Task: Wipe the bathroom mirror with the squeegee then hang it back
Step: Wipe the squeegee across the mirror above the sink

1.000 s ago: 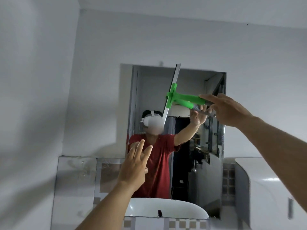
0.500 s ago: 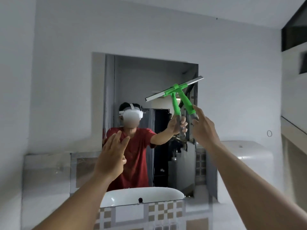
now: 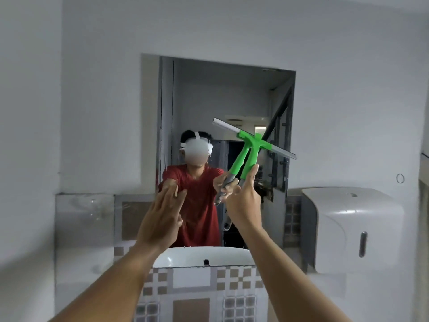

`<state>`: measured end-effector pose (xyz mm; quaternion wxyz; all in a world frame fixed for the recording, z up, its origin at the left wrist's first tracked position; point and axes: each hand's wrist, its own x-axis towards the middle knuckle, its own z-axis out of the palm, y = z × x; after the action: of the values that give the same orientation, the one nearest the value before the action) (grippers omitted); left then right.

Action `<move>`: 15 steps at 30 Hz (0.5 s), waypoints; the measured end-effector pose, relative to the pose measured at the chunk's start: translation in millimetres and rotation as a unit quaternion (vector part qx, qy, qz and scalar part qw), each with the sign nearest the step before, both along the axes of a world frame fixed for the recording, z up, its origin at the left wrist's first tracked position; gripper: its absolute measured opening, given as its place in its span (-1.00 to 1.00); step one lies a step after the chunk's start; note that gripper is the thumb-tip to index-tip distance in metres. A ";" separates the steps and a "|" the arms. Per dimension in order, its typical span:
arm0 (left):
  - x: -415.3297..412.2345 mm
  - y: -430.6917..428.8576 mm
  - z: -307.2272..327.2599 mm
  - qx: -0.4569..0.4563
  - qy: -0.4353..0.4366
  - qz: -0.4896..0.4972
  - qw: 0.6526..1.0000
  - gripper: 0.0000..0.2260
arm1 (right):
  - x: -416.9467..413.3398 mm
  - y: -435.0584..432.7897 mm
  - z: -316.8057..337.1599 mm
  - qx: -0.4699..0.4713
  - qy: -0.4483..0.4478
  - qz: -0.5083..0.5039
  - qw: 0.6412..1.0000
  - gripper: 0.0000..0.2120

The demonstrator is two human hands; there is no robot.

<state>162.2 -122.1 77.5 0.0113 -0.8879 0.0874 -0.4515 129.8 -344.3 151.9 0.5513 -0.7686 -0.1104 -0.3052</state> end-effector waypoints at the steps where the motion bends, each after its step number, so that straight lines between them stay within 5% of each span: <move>1: 1.4 1.3 -3.0 0.002 0.008 0.005 1.000 -0.22 | -1.2 11.0 -2.3 0.030 0.008 0.017 0.999 -0.14; 6: 4.9 5.7 -8.9 0.002 0.024 -0.002 1.000 -0.16 | -1.8 61.0 -10.7 0.078 -0.010 0.038 0.996 -0.18; 15: -3.0 13.0 -26.2 0.009 0.008 -0.013 1.000 -0.22 | -1.4 66.5 -8.0 -0.121 -0.064 0.003 0.991 -0.27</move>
<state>159.2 -109.0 51.3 0.0126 -0.8903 0.1031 -0.4434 128.5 -277.8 144.0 0.4471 -0.8082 -0.1834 -0.3365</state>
